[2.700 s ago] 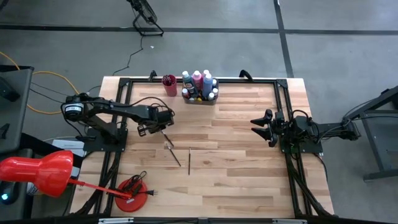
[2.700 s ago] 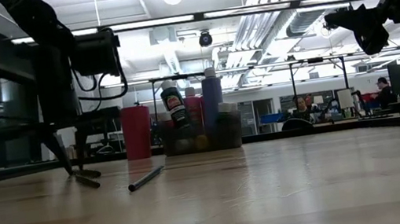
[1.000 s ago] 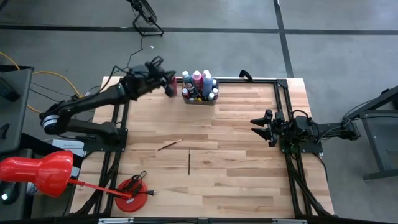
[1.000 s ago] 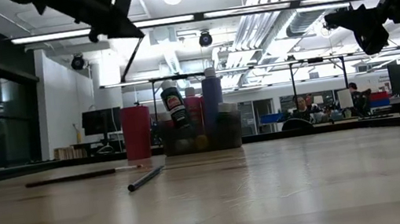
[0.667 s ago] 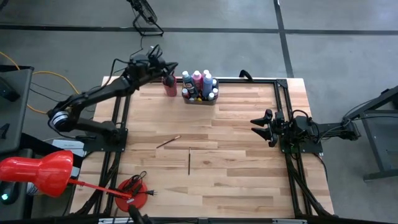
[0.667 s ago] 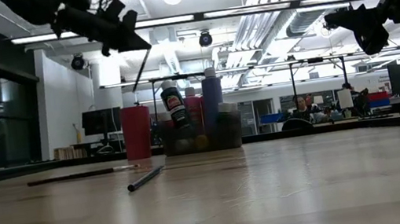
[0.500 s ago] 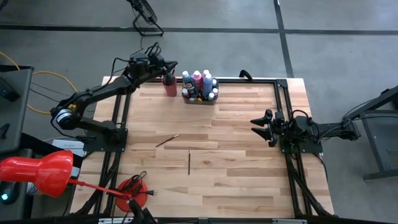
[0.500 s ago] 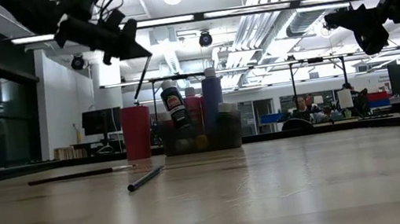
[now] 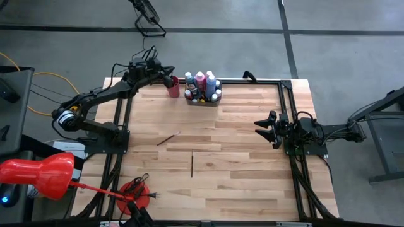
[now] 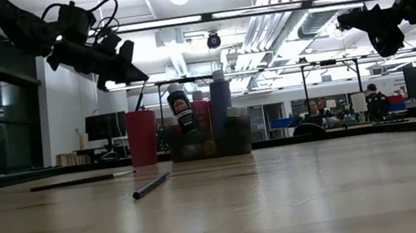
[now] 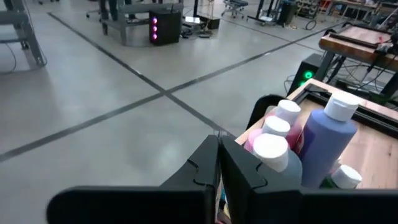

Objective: Pick & Place Paint Supplies
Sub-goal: Put the black paint brush into the pink cup

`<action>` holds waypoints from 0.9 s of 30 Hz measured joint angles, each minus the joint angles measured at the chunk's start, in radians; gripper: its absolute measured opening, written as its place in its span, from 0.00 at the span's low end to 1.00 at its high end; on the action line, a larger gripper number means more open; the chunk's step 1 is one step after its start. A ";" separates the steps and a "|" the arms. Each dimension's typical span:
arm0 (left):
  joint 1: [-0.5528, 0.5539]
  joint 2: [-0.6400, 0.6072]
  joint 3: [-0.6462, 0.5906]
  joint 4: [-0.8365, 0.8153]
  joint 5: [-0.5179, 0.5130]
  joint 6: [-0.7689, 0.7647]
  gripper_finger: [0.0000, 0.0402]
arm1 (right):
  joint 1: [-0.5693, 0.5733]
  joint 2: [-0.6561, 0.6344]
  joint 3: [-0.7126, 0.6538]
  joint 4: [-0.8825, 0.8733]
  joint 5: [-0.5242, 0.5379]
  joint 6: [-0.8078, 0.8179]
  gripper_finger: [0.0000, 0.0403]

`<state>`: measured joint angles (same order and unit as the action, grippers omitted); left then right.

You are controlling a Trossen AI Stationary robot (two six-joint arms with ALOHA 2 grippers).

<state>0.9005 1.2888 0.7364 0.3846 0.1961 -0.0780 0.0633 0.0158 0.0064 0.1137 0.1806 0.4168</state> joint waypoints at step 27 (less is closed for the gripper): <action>-0.019 -0.139 0.000 -0.238 -0.045 0.198 0.40 | 0.000 0.000 0.000 0.000 0.000 0.000 0.53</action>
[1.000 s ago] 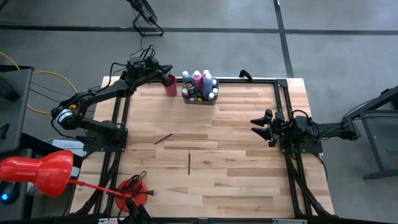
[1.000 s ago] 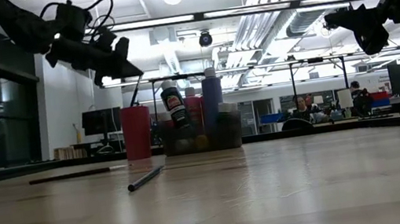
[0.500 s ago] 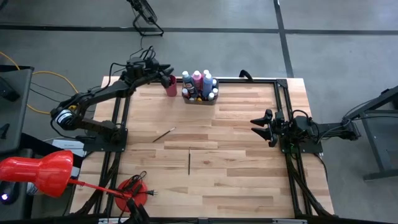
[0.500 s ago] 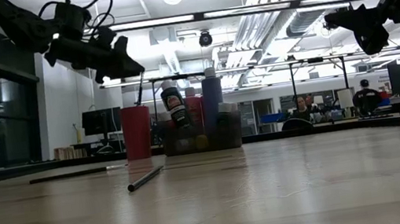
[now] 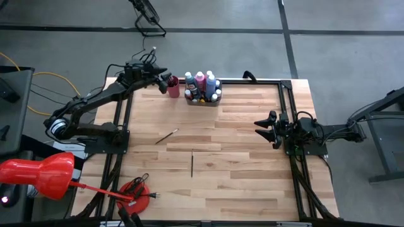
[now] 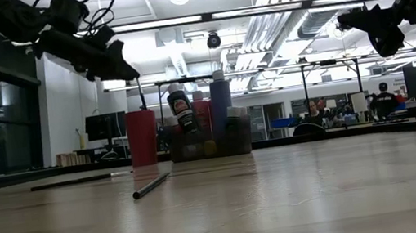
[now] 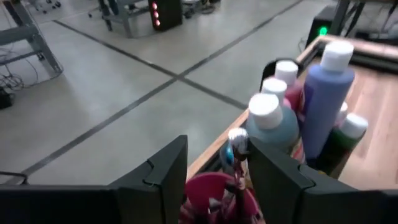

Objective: Pick & Place Paint Supplies
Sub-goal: Put the black paint brush into the pink cup

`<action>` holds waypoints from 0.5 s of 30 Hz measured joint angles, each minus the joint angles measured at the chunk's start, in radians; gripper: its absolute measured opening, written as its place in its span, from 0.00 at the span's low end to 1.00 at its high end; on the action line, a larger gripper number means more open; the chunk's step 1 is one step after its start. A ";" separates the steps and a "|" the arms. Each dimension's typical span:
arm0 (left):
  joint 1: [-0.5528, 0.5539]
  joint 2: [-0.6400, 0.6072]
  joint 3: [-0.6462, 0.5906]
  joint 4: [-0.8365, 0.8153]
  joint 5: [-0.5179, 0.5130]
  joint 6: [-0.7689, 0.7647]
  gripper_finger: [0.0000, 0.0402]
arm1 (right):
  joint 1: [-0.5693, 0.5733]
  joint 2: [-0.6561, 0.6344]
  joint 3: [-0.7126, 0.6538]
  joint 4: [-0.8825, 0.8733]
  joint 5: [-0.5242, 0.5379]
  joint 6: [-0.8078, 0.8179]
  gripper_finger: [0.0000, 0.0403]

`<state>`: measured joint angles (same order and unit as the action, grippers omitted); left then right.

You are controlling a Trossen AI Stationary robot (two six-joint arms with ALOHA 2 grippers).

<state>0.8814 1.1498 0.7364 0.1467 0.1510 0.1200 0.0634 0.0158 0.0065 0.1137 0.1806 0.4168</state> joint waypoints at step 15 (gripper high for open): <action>-0.020 0.001 0.000 -0.035 -0.045 0.045 0.58 | 0.000 0.000 0.000 0.000 0.000 0.000 0.53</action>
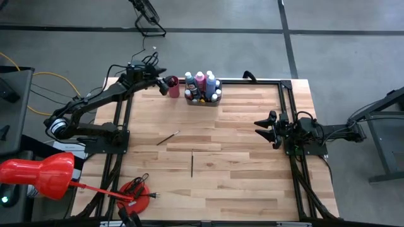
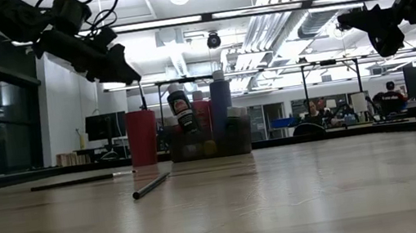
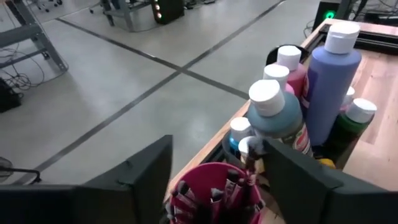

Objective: Pick & Place Paint Supplies
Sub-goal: Put the black paint brush into the pink cup

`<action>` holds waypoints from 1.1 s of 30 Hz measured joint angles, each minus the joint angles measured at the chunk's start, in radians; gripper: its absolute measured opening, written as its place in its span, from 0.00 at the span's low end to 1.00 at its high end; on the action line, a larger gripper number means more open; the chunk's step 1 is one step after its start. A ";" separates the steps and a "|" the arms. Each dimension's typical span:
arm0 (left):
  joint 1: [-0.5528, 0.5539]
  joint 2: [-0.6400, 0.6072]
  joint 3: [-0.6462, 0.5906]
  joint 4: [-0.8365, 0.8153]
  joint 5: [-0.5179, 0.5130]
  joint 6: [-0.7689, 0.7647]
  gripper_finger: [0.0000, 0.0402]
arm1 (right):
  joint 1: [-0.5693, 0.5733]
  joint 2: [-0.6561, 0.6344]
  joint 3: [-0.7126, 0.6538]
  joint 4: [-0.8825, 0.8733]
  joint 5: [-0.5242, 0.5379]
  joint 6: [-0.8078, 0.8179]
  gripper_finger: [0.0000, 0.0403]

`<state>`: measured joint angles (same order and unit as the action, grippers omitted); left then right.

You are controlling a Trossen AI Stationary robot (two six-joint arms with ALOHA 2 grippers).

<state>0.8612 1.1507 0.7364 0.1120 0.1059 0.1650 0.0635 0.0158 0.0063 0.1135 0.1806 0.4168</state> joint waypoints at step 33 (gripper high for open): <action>0.020 0.001 0.000 -0.169 0.081 -0.929 0.76 | 0.000 0.000 0.000 0.000 0.000 0.000 0.53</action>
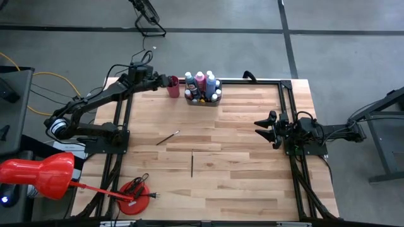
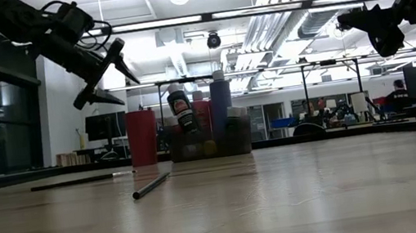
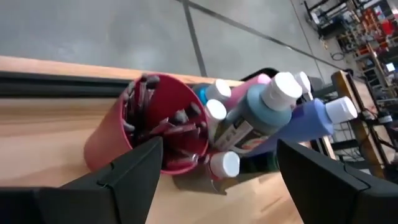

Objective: Pick & Place Paint Supplies
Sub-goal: Put the black paint brush into the pink cup

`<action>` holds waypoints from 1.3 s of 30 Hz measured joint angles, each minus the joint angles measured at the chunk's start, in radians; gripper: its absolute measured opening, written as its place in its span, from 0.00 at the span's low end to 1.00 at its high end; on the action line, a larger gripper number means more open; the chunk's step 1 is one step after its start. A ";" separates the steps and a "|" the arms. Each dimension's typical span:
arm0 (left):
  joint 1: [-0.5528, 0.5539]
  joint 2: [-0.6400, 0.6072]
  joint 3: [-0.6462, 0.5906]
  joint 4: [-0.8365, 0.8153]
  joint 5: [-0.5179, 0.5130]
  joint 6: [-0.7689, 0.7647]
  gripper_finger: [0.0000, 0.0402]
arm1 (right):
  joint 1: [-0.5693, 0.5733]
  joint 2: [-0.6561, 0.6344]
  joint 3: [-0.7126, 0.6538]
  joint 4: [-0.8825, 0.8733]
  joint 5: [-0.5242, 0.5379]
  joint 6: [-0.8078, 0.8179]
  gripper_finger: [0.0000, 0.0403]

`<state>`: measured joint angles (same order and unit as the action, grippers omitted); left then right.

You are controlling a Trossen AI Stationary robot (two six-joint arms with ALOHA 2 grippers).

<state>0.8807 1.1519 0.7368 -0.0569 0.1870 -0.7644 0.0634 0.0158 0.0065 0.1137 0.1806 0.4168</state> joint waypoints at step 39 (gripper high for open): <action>-0.663 0.157 0.050 -0.438 -0.220 0.647 0.76 | 0.000 0.000 0.000 0.000 0.000 0.000 0.53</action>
<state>0.2182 1.3089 0.7867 -0.4949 -0.0335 -0.1177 0.0633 0.0158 0.0065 0.1135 0.1806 0.4168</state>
